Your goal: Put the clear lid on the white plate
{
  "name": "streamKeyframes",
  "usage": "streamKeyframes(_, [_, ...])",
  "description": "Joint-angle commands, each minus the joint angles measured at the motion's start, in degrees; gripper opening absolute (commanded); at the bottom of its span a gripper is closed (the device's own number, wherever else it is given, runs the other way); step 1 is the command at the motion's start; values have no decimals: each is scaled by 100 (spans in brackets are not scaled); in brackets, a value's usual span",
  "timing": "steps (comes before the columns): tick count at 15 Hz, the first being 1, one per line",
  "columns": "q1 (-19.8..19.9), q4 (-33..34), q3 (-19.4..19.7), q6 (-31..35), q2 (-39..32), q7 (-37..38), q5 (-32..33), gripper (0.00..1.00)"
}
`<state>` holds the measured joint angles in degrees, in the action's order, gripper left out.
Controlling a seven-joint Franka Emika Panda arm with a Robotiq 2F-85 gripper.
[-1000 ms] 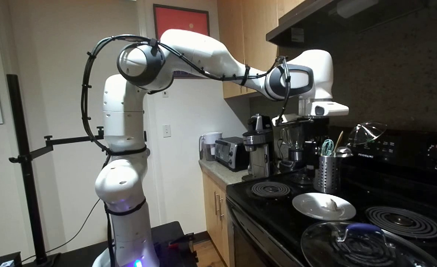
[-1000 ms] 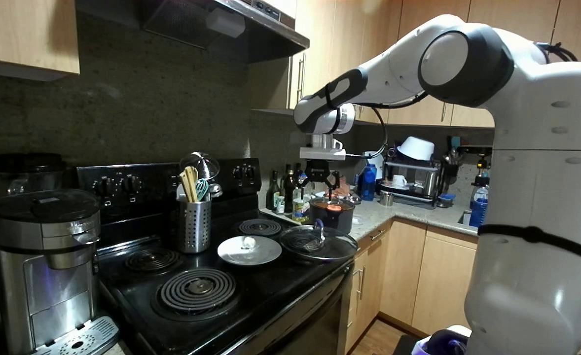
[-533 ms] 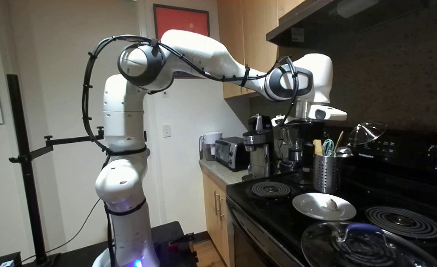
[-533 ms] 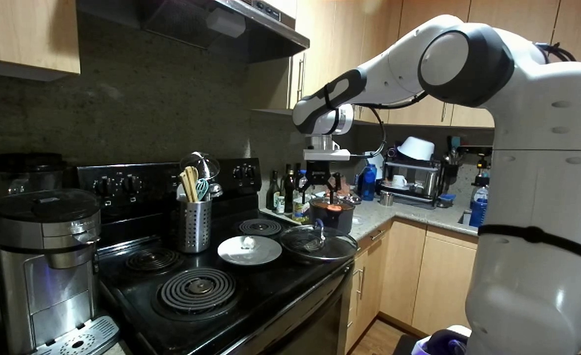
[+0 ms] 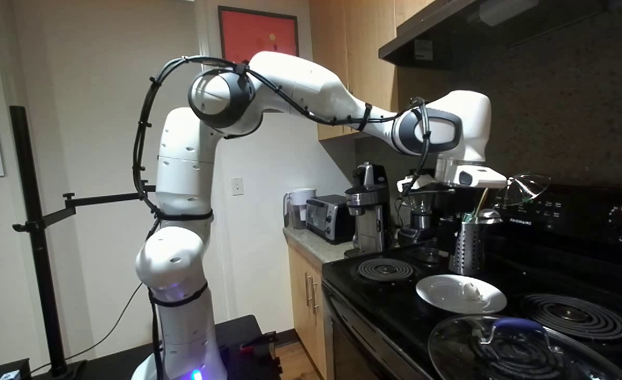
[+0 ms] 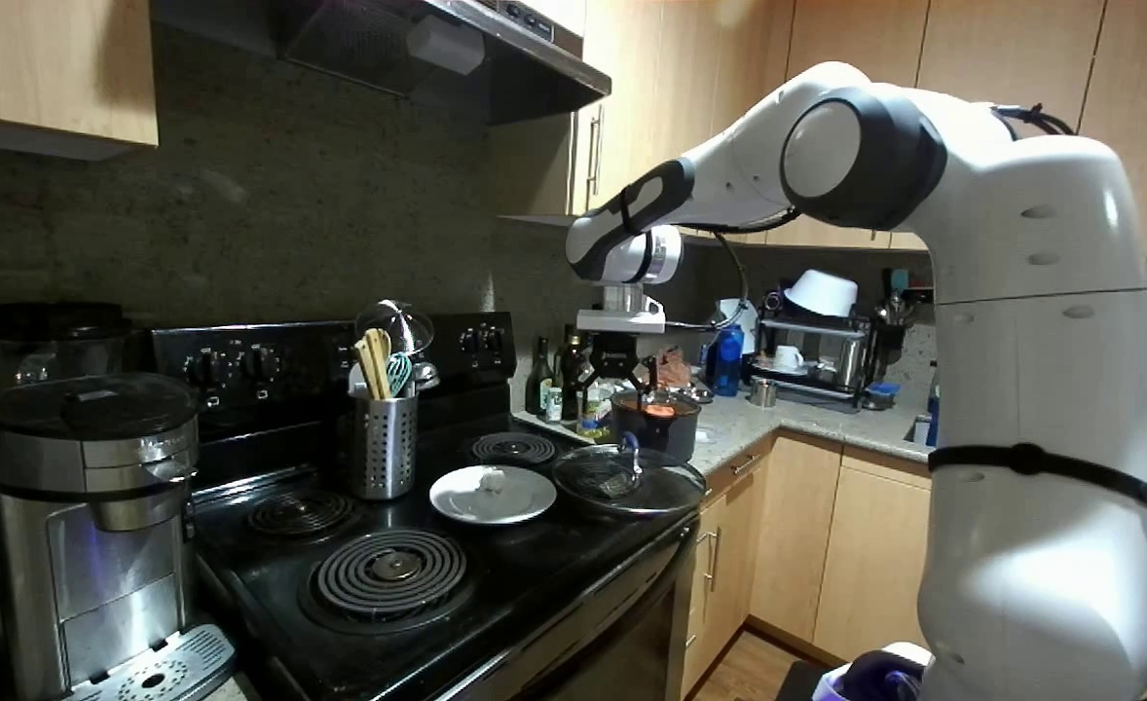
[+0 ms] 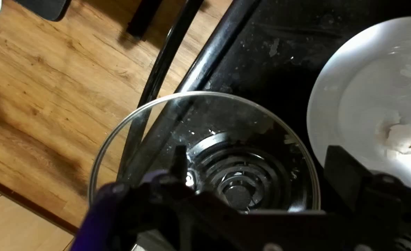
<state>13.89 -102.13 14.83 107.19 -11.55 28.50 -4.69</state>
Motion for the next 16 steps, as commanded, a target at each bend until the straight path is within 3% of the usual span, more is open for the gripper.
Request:
streamKeyframes(1, [66,698,105,-189,-698,393,-85,100])
streamKeyframes(10, [423,1840,479,-365,-1907,285,304,100])
streamKeyframes(16, [493,2230,483,-397,-2193,-162,838,100])
